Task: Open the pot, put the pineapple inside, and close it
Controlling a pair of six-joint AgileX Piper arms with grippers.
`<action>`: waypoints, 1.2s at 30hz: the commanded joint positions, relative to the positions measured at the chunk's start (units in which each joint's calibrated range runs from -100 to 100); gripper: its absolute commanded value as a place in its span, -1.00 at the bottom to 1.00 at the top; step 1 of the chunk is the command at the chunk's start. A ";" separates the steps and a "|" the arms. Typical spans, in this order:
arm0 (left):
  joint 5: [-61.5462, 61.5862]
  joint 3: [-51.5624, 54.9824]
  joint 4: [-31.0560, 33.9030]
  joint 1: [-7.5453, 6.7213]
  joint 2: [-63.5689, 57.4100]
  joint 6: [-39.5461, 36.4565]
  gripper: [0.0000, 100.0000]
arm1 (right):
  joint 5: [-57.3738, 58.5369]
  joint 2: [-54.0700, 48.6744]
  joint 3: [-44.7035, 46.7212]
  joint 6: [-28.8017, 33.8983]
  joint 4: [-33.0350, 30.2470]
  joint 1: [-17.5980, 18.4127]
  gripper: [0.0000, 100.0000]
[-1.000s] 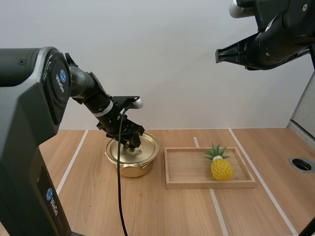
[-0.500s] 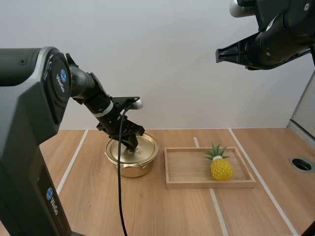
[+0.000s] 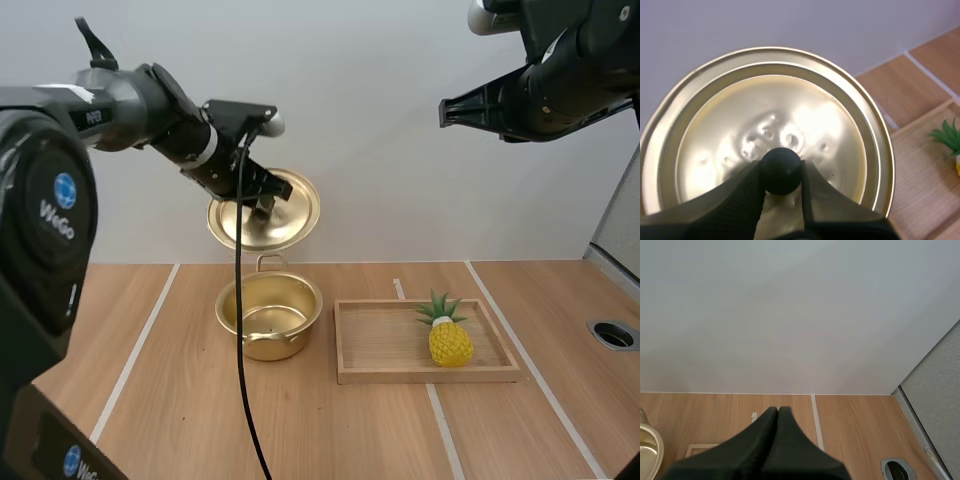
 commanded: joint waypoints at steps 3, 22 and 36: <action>-8.75 -1.65 -3.04 -0.10 -7.54 -0.57 -1.00 | 0.78 -0.83 -0.57 -0.46 1.02 -0.22 -1.00; -39.44 -1.76 -5.85 -0.03 -35.10 -1.39 -1.00 | 3.25 -0.83 -0.57 -2.74 2.97 -0.22 -1.00; -49.05 -1.76 -5.85 -0.03 -43.92 -1.66 -1.00 | 4.26 -0.83 -0.57 -2.74 3.44 -0.22 -1.00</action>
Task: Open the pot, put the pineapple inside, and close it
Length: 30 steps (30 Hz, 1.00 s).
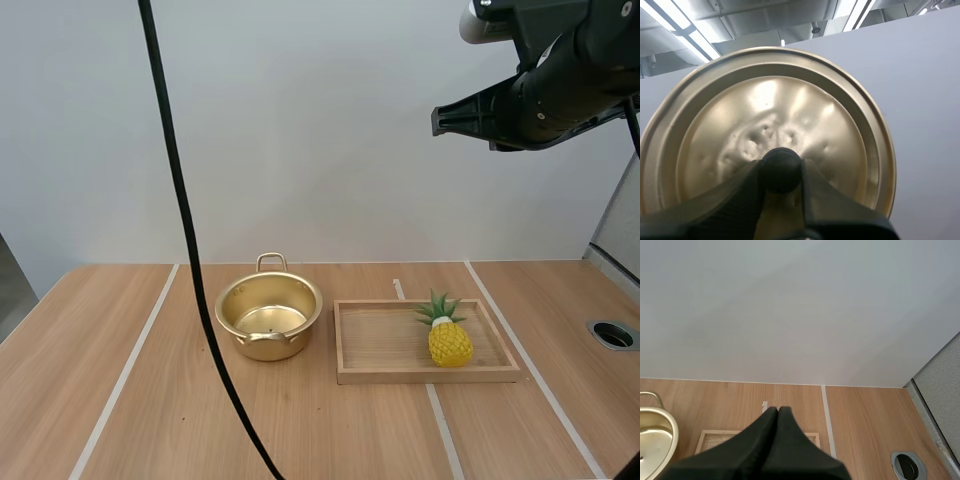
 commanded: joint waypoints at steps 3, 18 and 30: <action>-1.86 -0.36 -1.06 -0.03 -0.23 -0.57 -1.00 | 0.36 -0.83 -0.57 -1.06 0.11 -0.22 -1.00; -1.84 -0.36 -1.06 -0.03 -0.23 -0.48 -1.00 | 0.36 8.13 -0.57 -3.71 0.21 -0.22 -1.00; -1.84 -0.36 -1.06 -0.03 -0.23 -0.38 -1.00 | 7.98 11.16 -0.57 -4.40 0.50 -0.22 -1.00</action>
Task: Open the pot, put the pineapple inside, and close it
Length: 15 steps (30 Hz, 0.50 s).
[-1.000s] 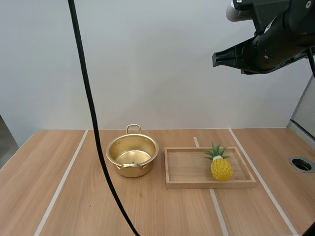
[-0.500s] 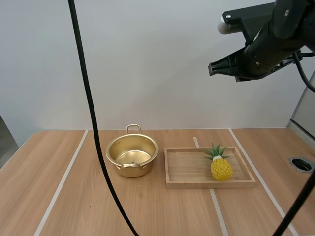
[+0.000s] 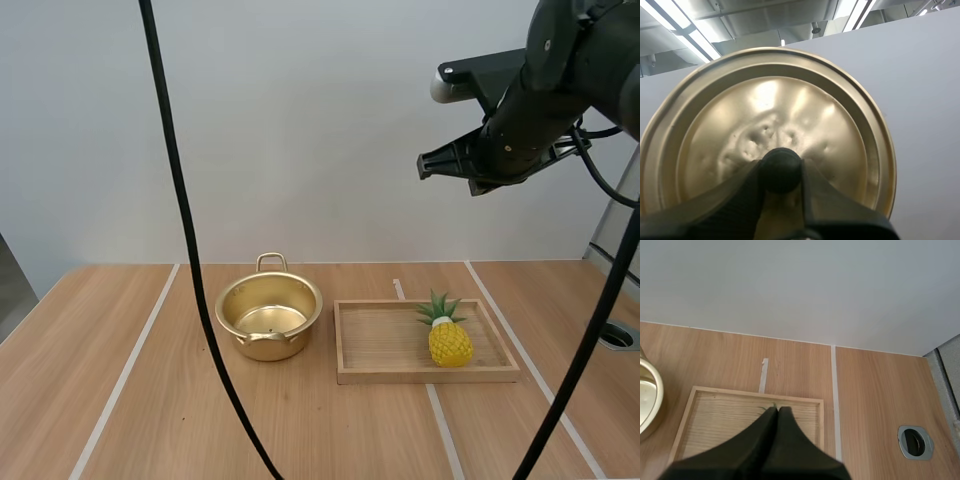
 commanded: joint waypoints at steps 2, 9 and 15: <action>-1.84 -0.36 -0.94 -0.03 -0.23 -0.29 -1.00 | 2.06 -0.02 -0.57 -0.57 0.13 -0.22 -1.00; -1.84 -0.36 -0.94 -0.03 -0.23 -0.29 -1.00 | 2.27 -0.02 -0.57 -1.05 0.13 -0.22 -1.00; -1.84 -0.36 -0.94 -0.03 -0.23 -0.29 -1.00 | 0.29 0.03 1.44 -2.98 -0.20 -0.22 -0.25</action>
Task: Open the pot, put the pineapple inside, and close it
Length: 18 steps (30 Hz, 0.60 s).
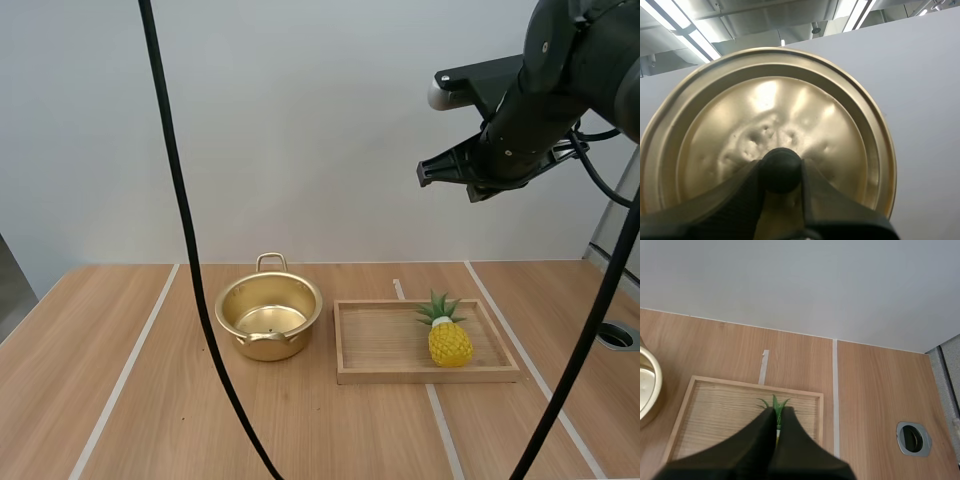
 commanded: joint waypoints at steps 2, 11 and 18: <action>-1.84 -0.36 -0.94 -0.03 -0.23 -0.29 -1.00 | -1.15 -0.27 2.93 -1.15 -0.24 -0.22 0.65; -1.84 -0.36 -0.94 -0.03 -0.23 -0.29 -1.00 | -9.07 -0.27 14.66 -1.15 -2.11 -0.22 1.00; -1.84 -0.36 -0.94 -0.03 -0.23 -0.29 -1.00 | -18.46 -0.27 22.98 -1.15 -2.11 -0.22 1.00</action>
